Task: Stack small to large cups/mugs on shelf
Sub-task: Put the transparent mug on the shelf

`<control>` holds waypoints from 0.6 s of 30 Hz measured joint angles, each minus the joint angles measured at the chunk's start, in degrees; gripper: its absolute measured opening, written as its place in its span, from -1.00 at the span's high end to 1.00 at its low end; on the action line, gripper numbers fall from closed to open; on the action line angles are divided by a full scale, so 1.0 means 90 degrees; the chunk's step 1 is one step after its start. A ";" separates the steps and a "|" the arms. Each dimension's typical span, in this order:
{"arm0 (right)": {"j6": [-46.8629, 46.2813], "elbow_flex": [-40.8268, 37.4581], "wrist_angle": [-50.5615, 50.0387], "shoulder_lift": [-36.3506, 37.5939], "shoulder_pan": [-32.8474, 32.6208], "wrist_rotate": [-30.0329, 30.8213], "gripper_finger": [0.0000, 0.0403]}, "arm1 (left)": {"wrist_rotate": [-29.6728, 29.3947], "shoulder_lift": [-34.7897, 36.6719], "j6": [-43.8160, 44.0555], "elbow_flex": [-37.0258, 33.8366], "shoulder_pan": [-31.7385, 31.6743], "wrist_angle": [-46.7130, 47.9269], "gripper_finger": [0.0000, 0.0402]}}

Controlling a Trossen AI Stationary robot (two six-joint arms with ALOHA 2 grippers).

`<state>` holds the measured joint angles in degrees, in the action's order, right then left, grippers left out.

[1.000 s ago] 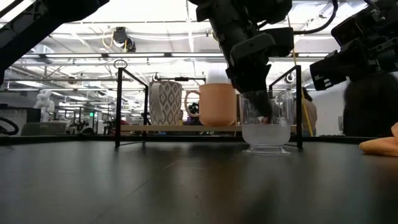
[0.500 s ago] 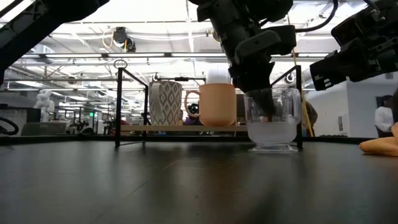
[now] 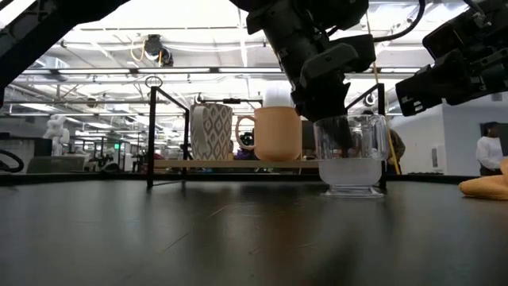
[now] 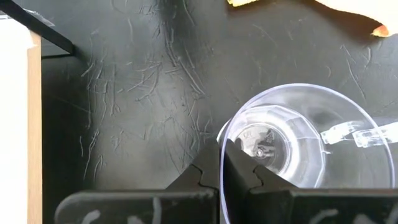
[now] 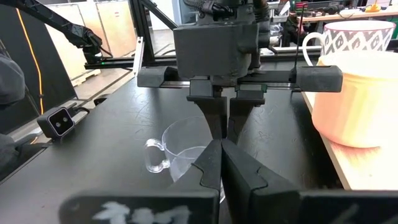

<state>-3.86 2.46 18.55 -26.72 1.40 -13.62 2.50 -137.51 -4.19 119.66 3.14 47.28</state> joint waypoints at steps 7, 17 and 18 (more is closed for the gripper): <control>0.0000 0.0000 0.0000 0.0000 0.0001 -0.0001 1.00 | 0.0004 -0.0017 -0.0075 -0.0034 0.0041 -0.0125 0.99; 0.0000 0.0000 0.0000 0.0002 0.0001 0.0001 1.00 | 0.0042 0.0017 -0.0073 -0.0051 0.0052 -0.0150 0.88; 0.0000 0.0000 0.0000 0.0001 0.0000 0.0000 1.00 | 0.0043 0.0024 -0.0075 -0.0051 0.0054 -0.0157 0.87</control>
<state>-3.86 2.46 18.55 -26.71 1.40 -13.62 2.88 -137.30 -4.86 119.20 3.62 45.86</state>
